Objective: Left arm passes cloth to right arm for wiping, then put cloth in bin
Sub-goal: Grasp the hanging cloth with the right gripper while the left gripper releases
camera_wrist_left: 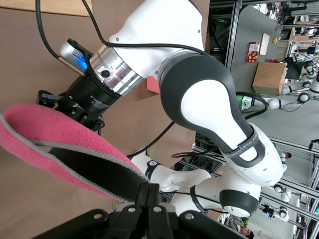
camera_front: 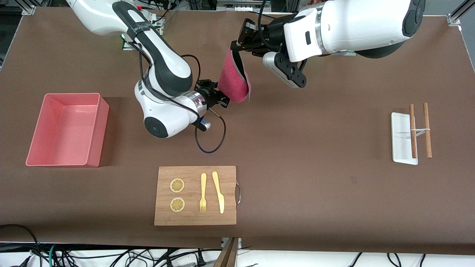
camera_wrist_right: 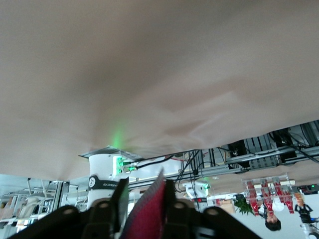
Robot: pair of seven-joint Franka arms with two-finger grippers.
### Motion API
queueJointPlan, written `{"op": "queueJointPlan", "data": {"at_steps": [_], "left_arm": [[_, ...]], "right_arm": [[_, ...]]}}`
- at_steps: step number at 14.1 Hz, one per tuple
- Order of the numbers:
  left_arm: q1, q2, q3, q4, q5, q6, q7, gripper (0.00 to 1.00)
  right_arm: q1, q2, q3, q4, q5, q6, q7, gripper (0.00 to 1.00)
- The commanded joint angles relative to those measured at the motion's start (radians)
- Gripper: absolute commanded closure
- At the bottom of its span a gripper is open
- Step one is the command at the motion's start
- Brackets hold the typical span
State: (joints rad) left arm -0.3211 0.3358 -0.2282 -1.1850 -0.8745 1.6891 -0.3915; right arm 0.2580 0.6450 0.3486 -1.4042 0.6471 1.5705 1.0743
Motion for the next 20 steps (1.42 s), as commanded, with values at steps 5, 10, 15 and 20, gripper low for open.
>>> {"op": "queueJointPlan", "data": {"at_steps": [5, 10, 15, 20], "left_arm": [[-0.006, 0.017, 0.006, 0.033, -0.024, 0.001, -0.004, 1.00], [-0.007, 0.012, 0.006, 0.035, -0.017, 0.000, -0.006, 0.00], [0.002, 0.009, 0.006, 0.035, -0.015, -0.003, -0.009, 0.00], [0.057, -0.021, 0.018, 0.031, 0.116, -0.058, -0.009, 0.00]], "right_arm": [[-0.045, 0.001, 0.009, 0.004, 0.031, -0.064, 0.021, 1.00], [-0.083, -0.008, -0.023, 0.016, 0.017, -0.067, 0.007, 1.00], [-0.123, -0.031, -0.095, 0.102, -0.076, -0.210, -0.101, 1.00], [-0.169, -0.050, -0.157, 0.189, -0.269, -0.375, -0.331, 1.00]]}}
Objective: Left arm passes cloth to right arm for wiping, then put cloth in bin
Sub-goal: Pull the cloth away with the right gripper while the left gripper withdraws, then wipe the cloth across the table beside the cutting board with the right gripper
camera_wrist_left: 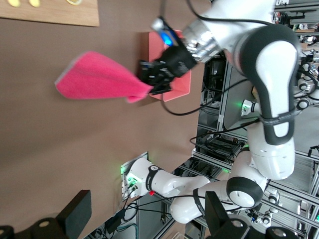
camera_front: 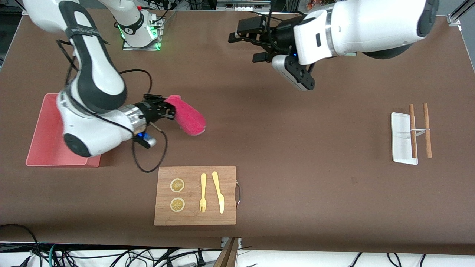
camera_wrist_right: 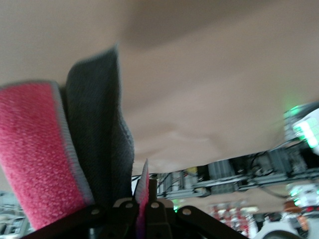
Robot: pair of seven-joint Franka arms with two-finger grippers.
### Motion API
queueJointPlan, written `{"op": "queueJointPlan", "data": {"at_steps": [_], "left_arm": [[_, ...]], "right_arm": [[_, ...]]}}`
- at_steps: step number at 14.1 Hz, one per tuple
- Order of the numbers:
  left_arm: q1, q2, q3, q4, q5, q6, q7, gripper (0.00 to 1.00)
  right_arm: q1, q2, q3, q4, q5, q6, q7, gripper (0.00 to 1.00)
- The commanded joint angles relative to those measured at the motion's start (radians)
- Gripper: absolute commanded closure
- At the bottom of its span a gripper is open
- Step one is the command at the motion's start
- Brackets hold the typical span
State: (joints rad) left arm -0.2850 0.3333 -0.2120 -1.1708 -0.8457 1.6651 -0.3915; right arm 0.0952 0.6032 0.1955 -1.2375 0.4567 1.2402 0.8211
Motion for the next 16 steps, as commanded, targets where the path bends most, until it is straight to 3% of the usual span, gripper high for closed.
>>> {"op": "queueJointPlan", "data": {"at_steps": [1, 3, 6, 10, 13, 16], "left_arm": [[0.023, -0.026, 0.002, 0.017, 0.164, -0.037, -0.009, 0.00], [0.041, -0.034, 0.002, 0.016, 0.285, -0.041, -0.010, 0.00], [0.105, -0.059, 0.002, 0.007, 0.443, -0.079, -0.007, 0.00], [0.181, -0.054, 0.002, 0.000, 0.554, -0.160, -0.004, 0.00], [0.207, -0.051, 0.002, 0.000, 0.710, -0.189, -0.004, 0.00], [0.276, -0.053, 0.002, 0.000, 0.746, -0.211, 0.064, 0.00]], "right_arm": [[-0.005, -0.008, 0.002, 0.023, -0.167, -0.045, -0.117, 1.00], [0.001, -0.008, 0.010, -0.005, -0.324, -0.045, -0.209, 1.00], [0.001, -0.006, 0.009, -0.077, -0.446, -0.030, -0.284, 1.00], [0.001, 0.001, 0.004, -0.184, -0.637, 0.042, -0.339, 1.00], [-0.005, 0.004, -0.031, -0.252, -0.688, 0.123, -0.391, 1.00], [-0.005, 0.004, -0.050, -0.319, -0.708, 0.237, -0.419, 1.00]]}}
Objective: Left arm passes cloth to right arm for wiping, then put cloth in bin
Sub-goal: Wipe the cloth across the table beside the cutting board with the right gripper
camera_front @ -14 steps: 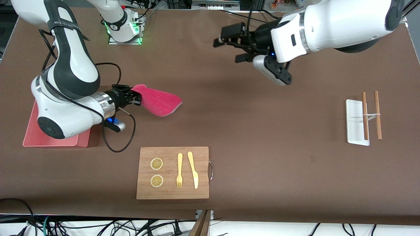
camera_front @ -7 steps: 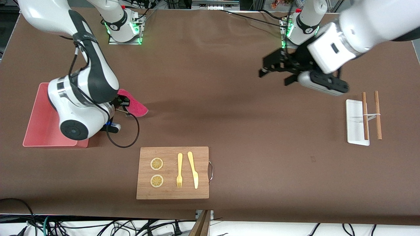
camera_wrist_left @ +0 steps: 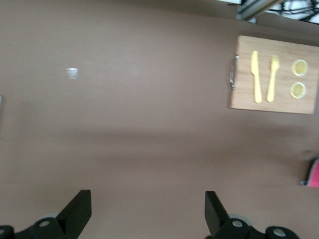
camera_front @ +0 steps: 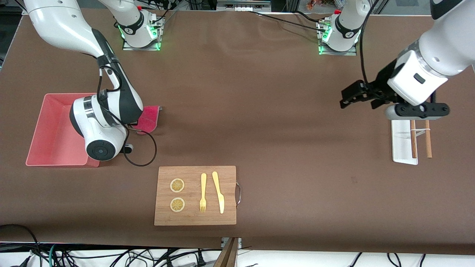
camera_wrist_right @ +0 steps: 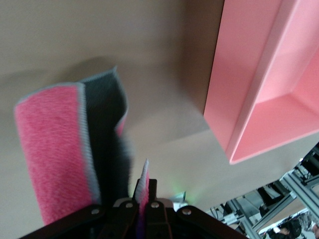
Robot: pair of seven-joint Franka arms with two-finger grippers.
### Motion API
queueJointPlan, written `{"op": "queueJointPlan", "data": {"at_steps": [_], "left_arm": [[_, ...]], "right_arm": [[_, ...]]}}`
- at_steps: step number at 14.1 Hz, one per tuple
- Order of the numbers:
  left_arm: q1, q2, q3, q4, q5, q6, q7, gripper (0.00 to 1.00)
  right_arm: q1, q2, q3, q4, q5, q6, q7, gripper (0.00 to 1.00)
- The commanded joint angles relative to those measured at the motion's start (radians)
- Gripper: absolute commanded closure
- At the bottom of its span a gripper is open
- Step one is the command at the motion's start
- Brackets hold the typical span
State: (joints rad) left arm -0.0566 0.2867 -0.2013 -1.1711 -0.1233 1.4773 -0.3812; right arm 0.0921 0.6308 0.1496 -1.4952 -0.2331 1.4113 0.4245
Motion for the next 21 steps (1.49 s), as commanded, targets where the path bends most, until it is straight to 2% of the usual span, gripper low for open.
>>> {"op": "queueJointPlan", "data": {"at_steps": [1, 4, 7, 9, 10, 11, 13, 16, 19, 21], "left_arm": [[0.076, -0.009, -0.009, 0.001, 0.024, -0.035, 0.102, 0.00], [0.127, -0.032, -0.006, 0.002, 0.025, -0.081, 0.176, 0.00], [0.142, -0.041, -0.010, 0.013, 0.085, -0.123, 0.244, 0.00], [0.162, -0.082, -0.006, 0.001, 0.090, -0.121, 0.301, 0.00], [0.182, -0.115, -0.006, -0.039, 0.085, -0.112, 0.327, 0.00], [0.190, -0.174, -0.003, -0.139, 0.074, -0.048, 0.331, 0.00], [0.189, -0.289, 0.054, -0.321, 0.070, 0.088, 0.331, 0.00], [0.188, -0.294, 0.088, -0.355, 0.071, 0.098, 0.329, 0.00], [0.187, -0.297, 0.094, -0.360, 0.085, 0.110, 0.329, 0.00], [0.179, -0.328, 0.094, -0.412, 0.091, 0.115, 0.331, 0.00]], "right_arm": [[0.000, -0.017, -0.004, -0.072, -0.011, 0.107, -0.012, 1.00], [0.014, 0.009, 0.002, -0.074, 0.030, 0.201, 0.034, 1.00], [0.049, 0.023, 0.004, -0.070, 0.118, 0.268, 0.111, 1.00], [0.092, 0.023, 0.011, -0.065, 0.175, 0.307, 0.173, 1.00], [0.104, 0.027, 0.022, -0.062, 0.198, 0.334, 0.213, 1.00], [0.113, 0.035, 0.037, -0.060, 0.216, 0.360, 0.252, 1.00], [0.127, 0.056, 0.071, -0.039, 0.225, 0.414, 0.319, 1.00], [0.152, 0.075, 0.113, -0.007, 0.291, 0.495, 0.442, 1.00], [0.184, 0.079, 0.125, 0.013, 0.359, 0.578, 0.540, 1.00], [0.187, 0.083, 0.148, 0.053, 0.417, 0.583, 0.592, 1.00]]}}
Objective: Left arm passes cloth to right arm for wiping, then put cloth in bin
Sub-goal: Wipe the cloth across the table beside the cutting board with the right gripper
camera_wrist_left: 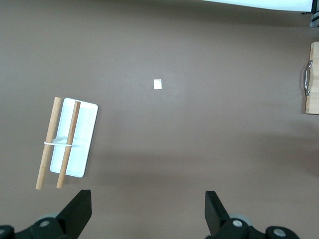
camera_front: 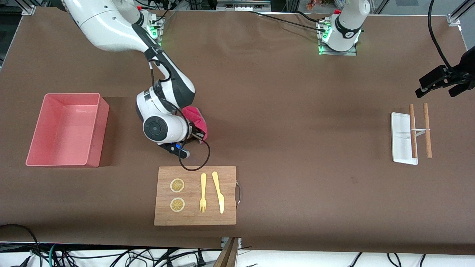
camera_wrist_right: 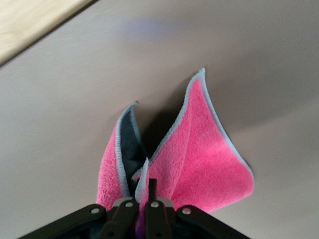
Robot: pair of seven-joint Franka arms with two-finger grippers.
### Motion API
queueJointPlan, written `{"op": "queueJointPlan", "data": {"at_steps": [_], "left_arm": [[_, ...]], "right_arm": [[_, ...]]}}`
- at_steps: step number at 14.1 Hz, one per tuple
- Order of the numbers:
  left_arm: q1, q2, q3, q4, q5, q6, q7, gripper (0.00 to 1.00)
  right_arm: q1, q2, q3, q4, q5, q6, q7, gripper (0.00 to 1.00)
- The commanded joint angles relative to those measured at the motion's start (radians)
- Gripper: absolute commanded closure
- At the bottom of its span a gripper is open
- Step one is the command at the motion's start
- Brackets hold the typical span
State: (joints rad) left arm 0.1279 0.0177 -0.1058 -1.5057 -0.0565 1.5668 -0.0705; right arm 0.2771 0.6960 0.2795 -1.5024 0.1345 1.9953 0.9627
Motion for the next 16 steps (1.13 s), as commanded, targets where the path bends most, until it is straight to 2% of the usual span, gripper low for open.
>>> {"op": "queueJointPlan", "data": {"at_steps": [1, 2, 4, 6, 11, 13, 16], "left_arm": [[-0.017, -0.079, -0.003, -0.121, 0.044, 0.050, 0.015, 0.00], [-0.031, -0.106, -0.008, -0.172, 0.113, 0.070, 0.015, 0.00], [-0.066, -0.122, -0.008, -0.192, 0.152, 0.070, 0.003, 0.00], [-0.091, -0.108, -0.012, -0.182, 0.130, 0.056, 0.005, 0.00], [-0.106, -0.074, -0.012, -0.148, 0.127, 0.015, 0.017, 0.00], [-0.108, -0.074, -0.012, -0.148, 0.127, 0.015, 0.015, 0.00], [-0.103, -0.074, -0.012, -0.149, 0.126, 0.012, 0.018, 0.00]], "right_arm": [[0.002, 0.017, 0.018, 0.077, 0.089, -0.001, 0.066, 1.00], [-0.002, 0.016, 0.018, 0.091, 0.135, -0.004, 0.071, 1.00], [-0.015, 0.014, 0.015, 0.090, 0.146, -0.016, 0.059, 1.00], [-0.025, 0.016, 0.010, 0.079, 0.114, -0.054, 0.007, 1.00], [-0.052, 0.016, -0.065, 0.021, 0.059, -0.157, -0.150, 1.00], [-0.079, 0.016, -0.079, 0.019, 0.013, -0.219, -0.212, 1.00], [-0.099, 0.016, -0.127, 0.019, -0.009, -0.266, -0.312, 1.00]]}}
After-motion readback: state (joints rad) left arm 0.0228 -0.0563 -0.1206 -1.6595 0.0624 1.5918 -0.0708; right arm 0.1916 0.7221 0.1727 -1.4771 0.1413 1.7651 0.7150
